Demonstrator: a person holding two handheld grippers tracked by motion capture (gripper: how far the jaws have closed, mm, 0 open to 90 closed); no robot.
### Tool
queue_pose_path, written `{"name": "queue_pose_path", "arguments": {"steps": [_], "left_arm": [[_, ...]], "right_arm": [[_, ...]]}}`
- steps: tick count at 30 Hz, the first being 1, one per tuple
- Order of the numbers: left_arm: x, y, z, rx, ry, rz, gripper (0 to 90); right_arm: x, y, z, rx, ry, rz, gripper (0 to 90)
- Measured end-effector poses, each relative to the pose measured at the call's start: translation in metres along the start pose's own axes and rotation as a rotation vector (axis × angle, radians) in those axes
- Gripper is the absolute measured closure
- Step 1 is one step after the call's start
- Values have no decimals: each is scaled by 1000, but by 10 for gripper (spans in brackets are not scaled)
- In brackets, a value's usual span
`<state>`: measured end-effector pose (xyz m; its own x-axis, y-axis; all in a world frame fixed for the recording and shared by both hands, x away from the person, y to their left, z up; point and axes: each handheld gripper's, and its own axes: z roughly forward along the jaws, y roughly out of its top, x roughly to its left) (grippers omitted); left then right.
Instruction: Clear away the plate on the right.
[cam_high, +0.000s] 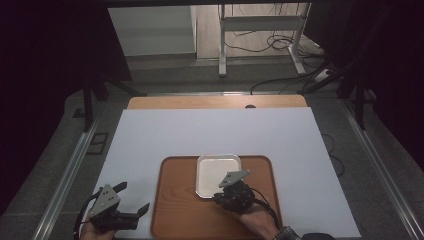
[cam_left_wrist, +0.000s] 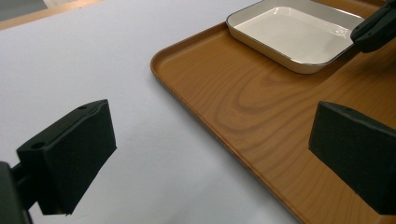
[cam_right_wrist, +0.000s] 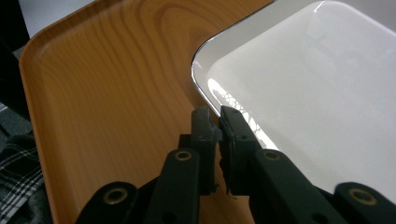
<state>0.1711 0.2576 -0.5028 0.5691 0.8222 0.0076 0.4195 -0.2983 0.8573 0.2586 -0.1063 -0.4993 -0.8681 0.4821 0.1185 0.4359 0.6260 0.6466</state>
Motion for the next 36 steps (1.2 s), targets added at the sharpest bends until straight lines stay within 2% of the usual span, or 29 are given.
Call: {"name": "queue_pose_path", "arguments": {"steps": [6,14,25,36], "left_arm": [[0,0,0,-1,0,-1,2],[0,0,0,0,0,0,2],[0,0,0,-1,0,2,2],[0,0,0,-1,0,2,2]], "right_arm": [[-3,0,-5,-30,-10,10,739],[-8,-2,-12,-42,-44,6,640],[-14,-3,-18,-50,-74,21,549],[-21,-4,-27,-80,-83,49,437]]}}
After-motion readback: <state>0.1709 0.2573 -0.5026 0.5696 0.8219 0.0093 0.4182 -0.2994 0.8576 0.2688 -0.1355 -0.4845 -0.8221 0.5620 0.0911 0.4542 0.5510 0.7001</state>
